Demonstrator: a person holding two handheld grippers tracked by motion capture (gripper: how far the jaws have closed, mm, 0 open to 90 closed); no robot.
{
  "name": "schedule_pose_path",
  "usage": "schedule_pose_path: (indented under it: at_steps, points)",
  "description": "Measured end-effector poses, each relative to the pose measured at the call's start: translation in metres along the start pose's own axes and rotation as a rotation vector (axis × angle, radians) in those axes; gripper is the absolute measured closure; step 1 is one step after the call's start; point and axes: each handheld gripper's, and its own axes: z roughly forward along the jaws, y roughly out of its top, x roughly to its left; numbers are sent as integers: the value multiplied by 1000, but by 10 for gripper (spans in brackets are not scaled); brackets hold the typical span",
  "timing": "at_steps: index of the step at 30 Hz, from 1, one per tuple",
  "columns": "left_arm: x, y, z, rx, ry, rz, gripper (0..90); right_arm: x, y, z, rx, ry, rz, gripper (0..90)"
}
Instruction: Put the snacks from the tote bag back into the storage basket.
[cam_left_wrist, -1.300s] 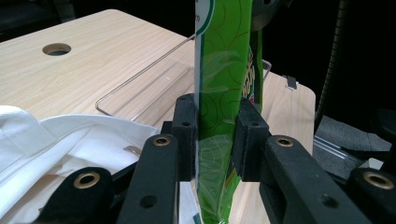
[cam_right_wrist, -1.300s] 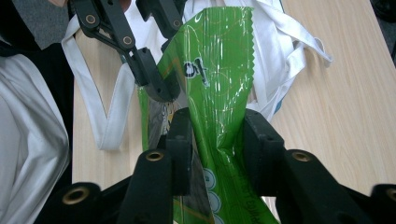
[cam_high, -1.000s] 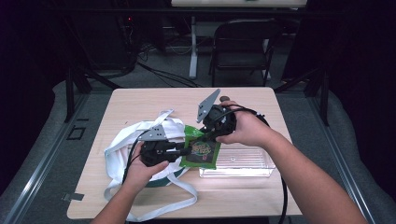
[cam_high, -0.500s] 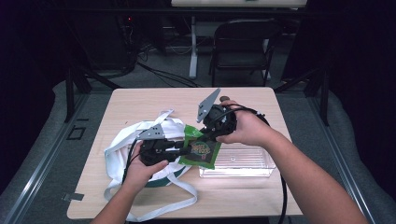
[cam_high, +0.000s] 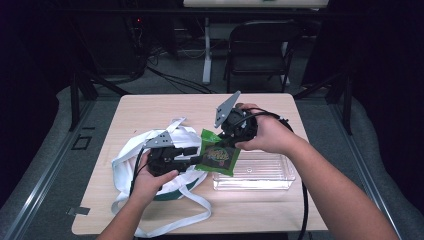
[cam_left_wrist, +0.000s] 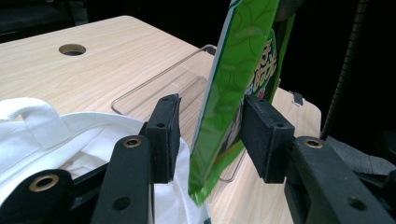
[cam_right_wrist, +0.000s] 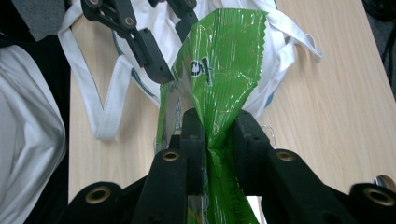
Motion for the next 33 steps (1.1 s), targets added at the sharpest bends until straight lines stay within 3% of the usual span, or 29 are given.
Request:
schedule_pose_path:
  at_steps: [11, 21, 33]
  points:
    - [6, -2, -4, 0, 24, -24, 573, -6, -9, -8, 34, -58, 0, 759]
    - [13, -5, -7, 7, 60, -43, 573, -15, -20, -12, 55, -81, 21, 758]
    - [21, -8, -14, -1, 143, -39, 562, -20, -28, -10, 86, -107, 9, 758]
